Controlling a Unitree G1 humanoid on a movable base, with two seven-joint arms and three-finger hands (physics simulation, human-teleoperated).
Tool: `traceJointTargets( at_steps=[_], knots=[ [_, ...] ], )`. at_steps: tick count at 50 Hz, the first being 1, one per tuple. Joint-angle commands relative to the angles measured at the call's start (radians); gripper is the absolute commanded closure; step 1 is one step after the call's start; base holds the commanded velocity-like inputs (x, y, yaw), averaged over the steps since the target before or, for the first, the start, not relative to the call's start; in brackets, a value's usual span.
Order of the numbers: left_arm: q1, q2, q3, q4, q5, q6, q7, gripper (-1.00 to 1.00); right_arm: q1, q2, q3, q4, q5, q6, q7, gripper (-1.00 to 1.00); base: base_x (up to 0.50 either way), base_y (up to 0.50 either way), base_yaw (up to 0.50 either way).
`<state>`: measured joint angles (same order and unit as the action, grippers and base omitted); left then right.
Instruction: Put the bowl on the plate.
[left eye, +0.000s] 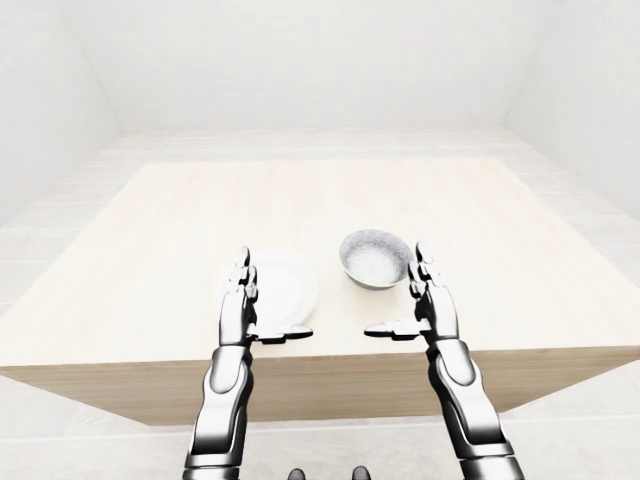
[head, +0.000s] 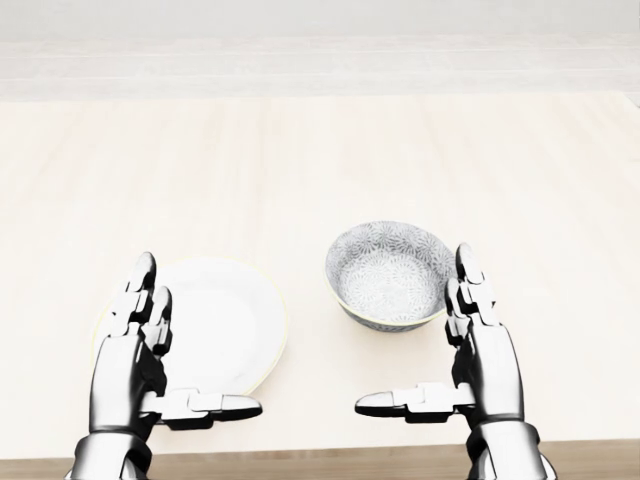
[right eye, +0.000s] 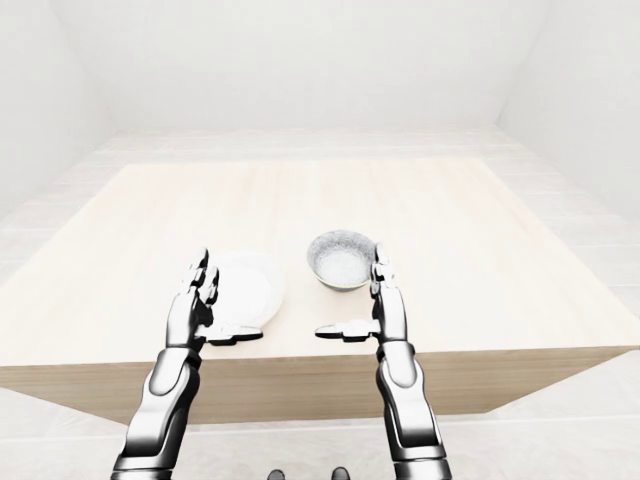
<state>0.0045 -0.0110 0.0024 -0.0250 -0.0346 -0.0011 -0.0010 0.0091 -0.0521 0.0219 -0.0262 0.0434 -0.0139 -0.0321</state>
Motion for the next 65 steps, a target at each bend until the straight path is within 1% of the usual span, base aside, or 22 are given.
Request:
traceJointTargets(
  at_steps=[1, 3, 4, 5, 6, 7, 11, 12, 13, 15, 17, 18, 20, 22, 25, 27, 35, 39, 46, 55, 59, 65],
  knots=[
    [0.005, 0.039, 0.028, -0.015, 0.005, 0.019, -0.030, -1.00, 0.014, -0.036, 0.008, -0.065, 0.040, 0.056, -0.012, -1.00, 0.00, 0.00, 0.00],
    [0.008, 0.039, 0.032, -0.036, 0.005, 0.033, -0.033, -1.00, 0.025, -0.020, -0.006, -0.105, 0.021, 0.076, 0.002, -1.00, 0.00, 0.00, 0.00],
    [0.012, 0.040, 0.035, -0.056, 0.001, 0.047, -0.037, -1.00, 0.030, -0.014, -0.011, -0.131, 0.009, 0.088, 0.005, -1.00, 0.00, 0.00, 0.00],
    [0.016, 0.040, 0.037, -0.068, 0.001, 0.053, -0.039, -1.00, 0.034, -0.009, -0.014, -0.152, 0.001, 0.098, 0.014, -1.00, 0.00, 0.00, 0.00],
    [0.023, 0.045, 0.043, -0.113, 0.000, 0.079, -0.040, -1.00, 0.038, -0.005, -0.022, -0.209, -0.002, 0.101, 0.014, -1.00, 0.00, 0.00, 0.00],
    [0.027, 0.046, 0.047, -0.136, -0.003, 0.088, -0.042, -1.00, 0.041, 0.000, -0.026, -0.234, -0.006, 0.101, 0.018, -1.00, 0.00, 0.00, 0.00],
    [0.027, 0.056, 0.067, -0.266, -0.005, 0.088, -0.041, -1.00, 0.058, 0.011, -0.034, -0.336, -0.016, 0.101, 0.034, -1.00, 0.00, 0.00, 0.00],
    [0.040, 0.054, 0.071, -0.251, 0.001, 0.088, -0.045, -1.00, 0.057, 0.013, -0.039, -0.360, -0.015, 0.101, 0.038, -1.00, 0.00, 0.00, 0.00],
    [0.045, 0.061, 0.082, -0.340, -0.016, 0.088, -0.053, -1.00, 0.057, 0.015, -0.043, -0.370, -0.015, 0.101, 0.043, -1.00, 0.00, 0.00, 0.00],
    [0.049, 0.062, 0.100, -0.361, -0.027, 0.088, -0.066, -1.00, 0.054, 0.017, -0.055, -0.387, -0.014, 0.101, 0.052, -1.00, 0.00, 0.00, 0.00],
    [0.025, 0.076, 0.126, -0.458, -0.032, 0.088, -0.058, -1.00, 0.049, 0.018, -0.070, -0.403, -0.014, 0.101, 0.055, -1.00, 0.00, 0.00, 0.00],
    [0.014, 0.084, 0.151, -0.494, -0.046, 0.088, -0.062, -1.00, 0.047, 0.017, -0.075, -0.411, -0.013, 0.101, 0.060, -1.00, 0.00, 0.00, 0.00],
    [0.008, 0.086, 0.169, -0.517, -0.051, 0.088, -0.068, -1.00, 0.041, 0.018, -0.083, -0.423, -0.013, 0.101, 0.064, -1.00, 0.00, 0.00, 0.00],
    [0.025, 0.079, 0.179, -0.484, -0.046, 0.088, -0.081, -1.00, 0.025, 0.008, -0.087, -0.449, -0.036, 0.101, 0.064, -1.00, 0.00, 0.00, 0.00],
    [0.019, 0.079, 0.187, -0.472, -0.035, 0.088, -0.081, -1.00, -0.001, 0.006, -0.105, -0.487, -0.063, 0.101, 0.046, -1.00, 0.00, 0.00, 0.00],
    [0.007, 0.080, 0.196, -0.471, -0.036, 0.088, -0.079, -1.00, -0.002, 0.008, -0.118, -0.525, -0.044, 0.101, 0.060, -1.00, 0.00, 0.20, 0.00],
    [-0.017, 0.085, 0.177, -0.416, -0.002, 0.088, -0.081, -1.00, -0.011, 0.015, -0.121, -0.501, -0.054, 0.101, 0.064, -1.00, 0.00, 0.50, 0.00],
    [-0.034, 0.086, 0.179, -0.405, -0.003, 0.088, -0.079, -1.00, -0.023, 0.019, -0.132, -0.488, -0.033, 0.101, 0.064, -1.00, 0.00, 0.04, 0.00],
    [-0.035, 0.094, 0.193, -0.368, -0.007, 0.088, -0.090, -1.00, -0.018, 0.010, -0.132, -0.482, -0.030, 0.101, 0.075, -1.00, 0.00, 0.00, 0.00],
    [-0.027, 0.093, 0.191, -0.370, -0.006, 0.088, -0.091, -1.00, 0.005, 0.016, -0.120, -0.493, -0.038, 0.101, 0.081, -1.00, 0.00, 0.45, 0.00],
    [-0.025, 0.096, 0.195, -0.381, -0.020, 0.088, -0.107, -1.00, -0.009, 0.014, -0.135, -0.484, -0.025, 0.101, 0.085, -1.00, 0.00, 0.02, 0.00],
    [-0.028, 0.094, 0.194, -0.355, -0.012, 0.088, -0.102, -1.00, -0.004, 0.012, -0.130, -0.479, -0.033, 0.101, 0.084, -1.00, 0.00, 0.00, 0.00]
  ],
)
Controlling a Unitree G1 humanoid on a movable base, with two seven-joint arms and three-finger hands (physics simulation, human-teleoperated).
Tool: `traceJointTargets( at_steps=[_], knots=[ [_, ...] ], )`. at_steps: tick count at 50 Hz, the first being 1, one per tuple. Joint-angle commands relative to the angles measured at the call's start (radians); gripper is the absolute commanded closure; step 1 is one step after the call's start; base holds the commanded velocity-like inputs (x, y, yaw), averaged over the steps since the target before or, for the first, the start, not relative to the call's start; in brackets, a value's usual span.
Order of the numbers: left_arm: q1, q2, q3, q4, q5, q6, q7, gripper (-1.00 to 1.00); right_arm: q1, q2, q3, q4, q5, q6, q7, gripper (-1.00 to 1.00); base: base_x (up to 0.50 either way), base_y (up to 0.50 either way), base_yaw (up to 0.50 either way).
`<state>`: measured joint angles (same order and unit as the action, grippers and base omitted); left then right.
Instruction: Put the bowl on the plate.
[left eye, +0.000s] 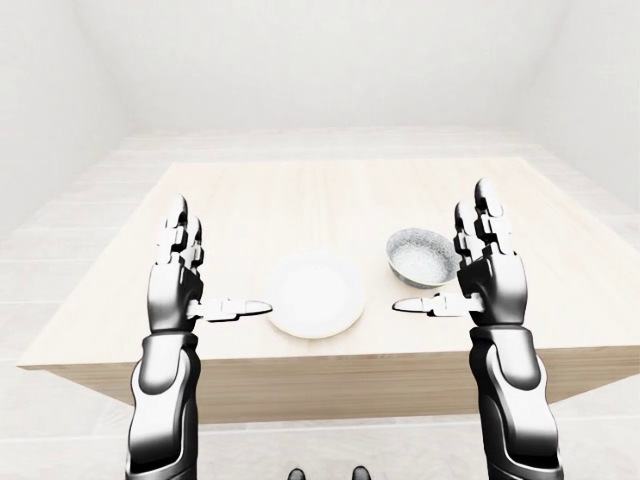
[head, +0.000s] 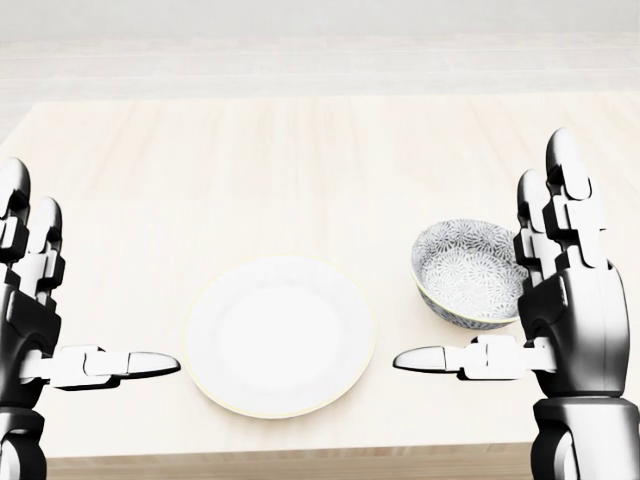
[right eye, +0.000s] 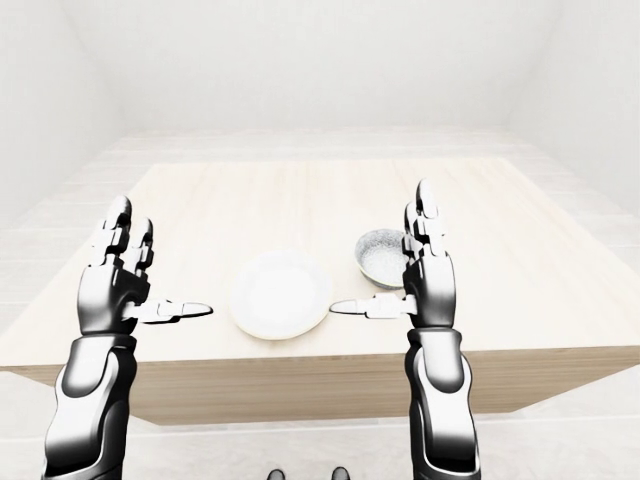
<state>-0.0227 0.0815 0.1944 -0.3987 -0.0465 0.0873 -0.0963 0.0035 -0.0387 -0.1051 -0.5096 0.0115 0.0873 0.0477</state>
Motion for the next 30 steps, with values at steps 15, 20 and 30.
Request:
traceJointTargets(
  at_steps=[15, 20, 30],
  knots=[
    [0.013, -0.002, 0.002, -0.010, -0.005, 0.000, -0.014, -1.00, 0.002, -0.004, -0.015, 0.011, 0.005, 0.000, 0.013, -1.00, 0.09, 0.19, 0.00],
    [0.011, -0.002, 0.005, -0.004, -0.003, 0.000, -0.014, -1.00, 0.003, -0.003, -0.015, 0.007, 0.003, 0.000, 0.012, -1.00, 0.00, 0.27, 0.00],
    [0.013, 0.001, 0.009, -0.005, 0.000, 0.000, -0.014, -1.00, -0.006, -0.025, -0.053, 0.001, -0.013, 0.000, 0.000, -1.00, 0.00, 0.03, 0.00]
  ],
)
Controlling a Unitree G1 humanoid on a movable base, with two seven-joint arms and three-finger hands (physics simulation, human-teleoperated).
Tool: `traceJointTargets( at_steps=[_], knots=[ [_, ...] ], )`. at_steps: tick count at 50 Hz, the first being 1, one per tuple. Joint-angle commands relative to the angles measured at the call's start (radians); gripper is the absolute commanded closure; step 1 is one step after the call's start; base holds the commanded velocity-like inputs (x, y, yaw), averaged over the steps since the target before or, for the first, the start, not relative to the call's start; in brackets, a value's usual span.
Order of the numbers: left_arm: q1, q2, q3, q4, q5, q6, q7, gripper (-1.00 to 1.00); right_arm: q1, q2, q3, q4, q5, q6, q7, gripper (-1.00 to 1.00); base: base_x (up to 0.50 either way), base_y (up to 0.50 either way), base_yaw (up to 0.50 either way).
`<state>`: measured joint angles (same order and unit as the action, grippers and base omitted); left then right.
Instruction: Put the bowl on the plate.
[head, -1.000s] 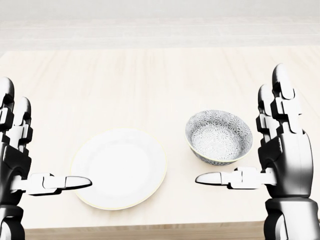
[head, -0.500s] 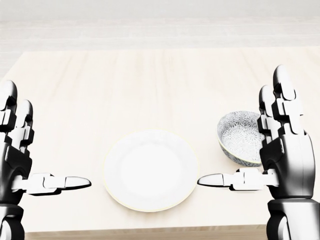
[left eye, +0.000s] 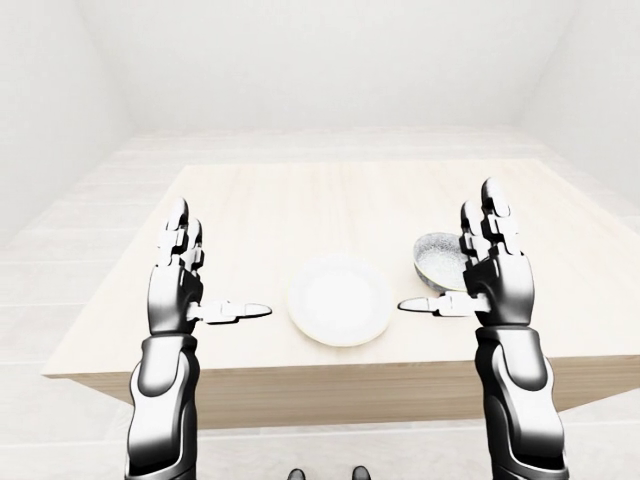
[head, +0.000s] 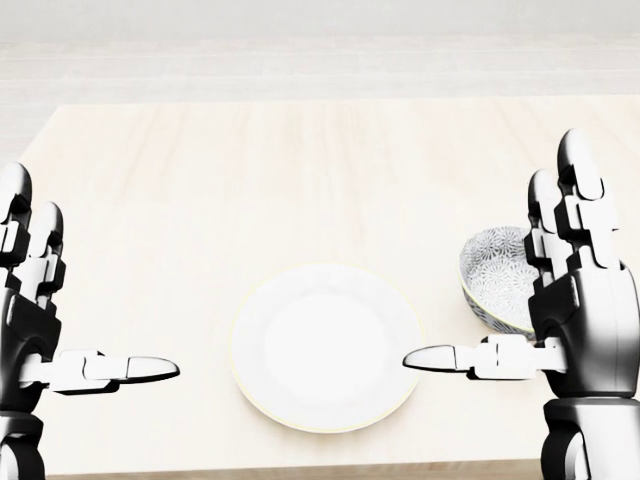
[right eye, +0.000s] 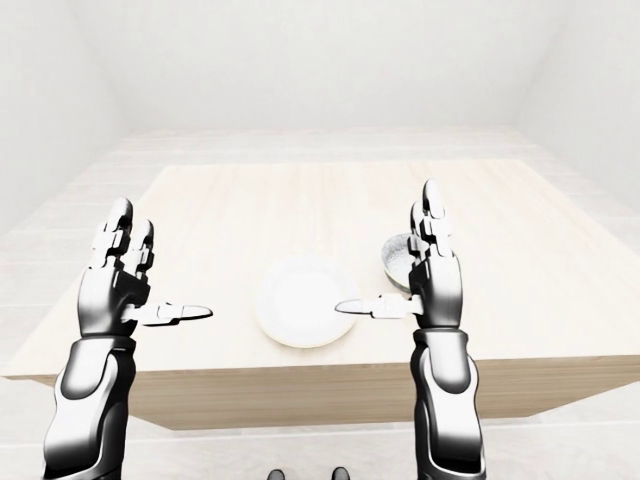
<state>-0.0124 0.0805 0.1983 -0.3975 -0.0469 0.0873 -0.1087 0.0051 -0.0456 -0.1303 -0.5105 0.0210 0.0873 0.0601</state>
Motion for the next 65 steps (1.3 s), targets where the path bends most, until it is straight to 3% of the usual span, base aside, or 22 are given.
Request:
traceJointTargets(
  at_steps=[1, 4, 12, 14, 19, 22, 23, 28, 33, 36, 40, 45, 50, 65],
  knots=[
    [0.004, 0.004, 0.007, -0.008, 0.002, 0.000, -0.002, -1.00, -0.019, -0.046, -0.026, 0.017, -0.097, 0.000, -0.038, -1.00, 0.00, 0.00, 0.00],
    [0.003, 0.008, 0.010, -0.011, 0.008, 0.000, -0.002, -1.00, -0.054, -0.095, -0.003, 0.066, -0.341, 0.000, -0.124, -1.00, 0.00, 0.00, 0.00],
    [-0.007, 0.014, 0.026, -0.005, 0.009, 0.000, -0.006, -1.00, -0.222, -0.212, -0.030, 0.166, -0.626, 0.000, -0.046, -1.00, 0.00, 0.00, 0.00],
    [-0.012, 0.014, 0.027, 0.005, 0.010, 0.000, -0.004, -1.00, -0.259, -0.238, -0.028, 0.198, -0.741, 0.000, -0.075, -1.00, 0.00, 0.00, 0.00],
    [-0.009, 0.013, 0.024, 0.025, 0.017, 0.000, 0.002, -1.00, -0.353, -0.308, 0.007, 0.341, -1.015, 0.000, 0.026, -1.00, 0.00, 0.00, 0.00],
    [-0.010, 0.014, 0.026, 0.030, 0.017, 0.000, 0.003, -1.00, -0.381, -0.324, -0.003, 0.382, -1.100, 0.000, 0.075, -1.00, 0.00, 0.00, 0.00],
    [-0.012, 0.015, 0.027, 0.032, 0.020, 0.000, 0.006, -1.00, -0.383, -0.344, 0.001, 0.386, -1.135, 0.000, 0.124, -1.00, 0.00, 0.00, 0.00],
    [-0.012, 0.017, 0.026, 0.024, 0.025, 0.000, 0.009, -1.00, -0.341, -0.341, 0.003, 0.387, -1.270, 0.000, 0.182, -1.00, 0.00, 0.00, 0.00],
    [-0.011, 0.013, 0.020, 0.009, 0.031, 0.000, 0.014, -1.00, -0.305, -0.309, -0.016, 0.374, -1.353, 0.000, 0.282, -1.00, 0.00, 0.00, 0.00],
    [-0.007, 0.011, 0.016, 0.015, 0.033, 0.000, 0.011, -1.00, -0.297, -0.290, -0.029, 0.372, -1.368, 0.000, 0.290, -1.00, 0.00, 0.00, 0.00],
    [-0.010, 0.013, 0.016, 0.019, 0.038, 0.000, 0.011, -1.00, -0.275, -0.293, -0.035, 0.393, -1.397, 0.000, 0.229, -1.00, 0.00, 0.00, 0.00],
    [-0.015, 0.014, 0.017, 0.014, 0.039, 0.000, 0.010, -1.00, -0.256, -0.279, -0.056, 0.380, -1.380, 0.000, 0.293, -1.00, 0.00, 0.00, 0.00],
    [-0.029, 0.014, 0.012, 0.049, 0.044, 0.000, 0.013, -1.00, -0.270, -0.282, -0.060, 0.420, -1.412, 0.000, 0.238, -1.00, 0.00, 0.00, 0.00],
    [-0.022, 0.018, 0.021, 0.031, 0.024, 0.000, 0.003, -1.00, -0.204, -0.223, -0.002, 0.436, -1.469, 0.000, 0.228, -1.00, 0.00, 0.00, 0.00]
  ],
)
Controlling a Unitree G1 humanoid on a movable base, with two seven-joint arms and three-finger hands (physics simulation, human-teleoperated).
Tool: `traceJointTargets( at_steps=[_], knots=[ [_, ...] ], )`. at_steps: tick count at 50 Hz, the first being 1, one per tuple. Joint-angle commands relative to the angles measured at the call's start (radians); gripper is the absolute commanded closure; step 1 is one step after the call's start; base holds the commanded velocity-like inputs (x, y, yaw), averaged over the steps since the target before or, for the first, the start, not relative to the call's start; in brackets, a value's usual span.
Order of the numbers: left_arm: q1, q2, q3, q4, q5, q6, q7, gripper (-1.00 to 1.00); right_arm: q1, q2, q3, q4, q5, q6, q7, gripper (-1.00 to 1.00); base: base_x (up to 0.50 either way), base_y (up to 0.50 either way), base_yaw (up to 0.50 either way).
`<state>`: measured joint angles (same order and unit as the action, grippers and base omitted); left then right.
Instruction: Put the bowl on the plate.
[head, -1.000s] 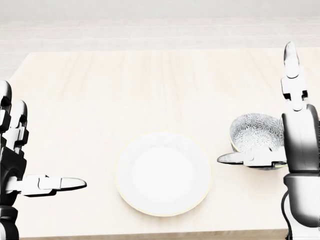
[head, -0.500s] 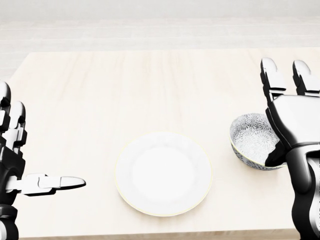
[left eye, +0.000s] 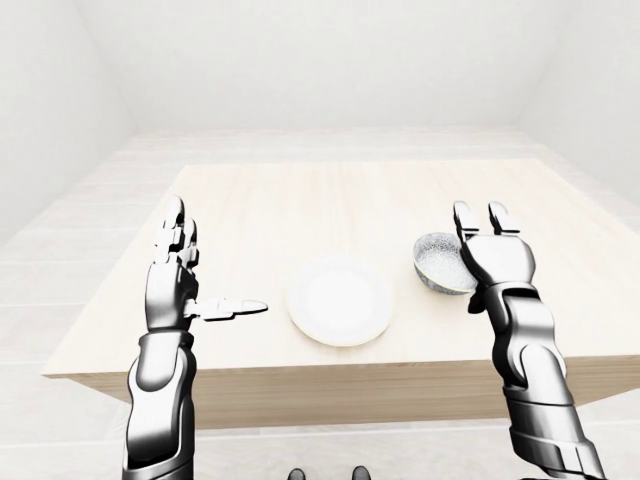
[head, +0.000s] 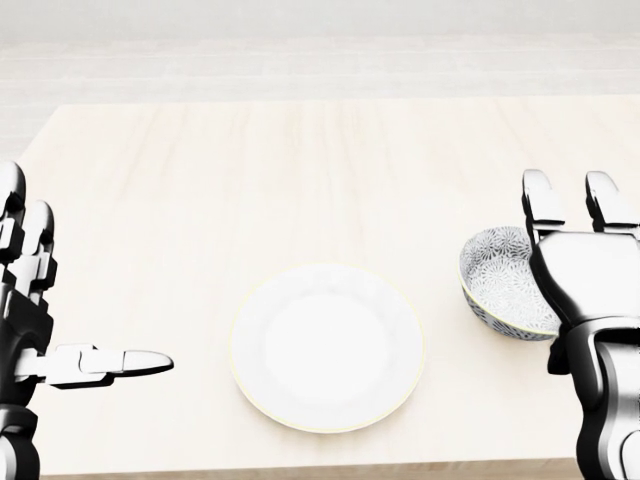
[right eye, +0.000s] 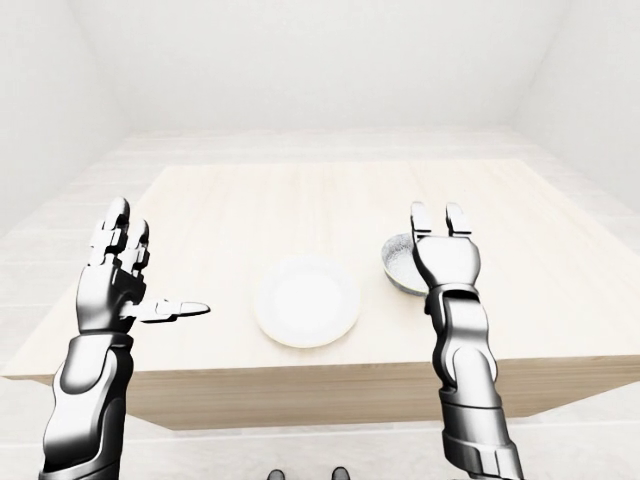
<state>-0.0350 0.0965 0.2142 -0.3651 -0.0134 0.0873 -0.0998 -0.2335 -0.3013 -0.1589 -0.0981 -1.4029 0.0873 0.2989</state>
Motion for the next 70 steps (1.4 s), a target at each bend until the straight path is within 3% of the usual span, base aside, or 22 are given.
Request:
traceJointTargets(
  at_steps=[1, 20, 40, 61, 70],
  knots=[
    [0.002, 0.002, 0.005, 0.000, -0.010, 0.000, -0.006, -1.00, 0.036, 0.034, 0.028, 0.027, -0.047, 0.000, -0.013, -1.00, 0.00, 0.00, 0.00],
    [0.013, 0.000, 0.001, -0.017, 0.012, 0.000, -0.005, -1.00, -0.035, 0.048, 0.065, 0.199, -0.038, 0.000, -0.103, -1.00, 0.00, 0.00, 0.00],
    [0.047, -0.012, 0.004, -0.035, 0.024, 0.000, -0.016, -1.00, -0.051, 0.058, 0.101, 0.277, -0.025, 0.000, -0.125, -1.00, 0.00, 0.00, 0.00],
    [0.036, -0.011, -0.003, -0.008, 0.042, 0.000, -0.014, -1.00, -0.235, 0.019, 0.112, 0.698, 0.078, 0.000, -0.283, -1.00, 0.00, 0.00, 0.00],
    [0.030, -0.009, -0.004, 0.024, 0.047, 0.000, -0.011, -1.00, -0.276, -0.003, 0.149, 0.828, 0.088, 0.000, -0.297, -1.00, 0.00, 0.00, 0.00]
  ],
)
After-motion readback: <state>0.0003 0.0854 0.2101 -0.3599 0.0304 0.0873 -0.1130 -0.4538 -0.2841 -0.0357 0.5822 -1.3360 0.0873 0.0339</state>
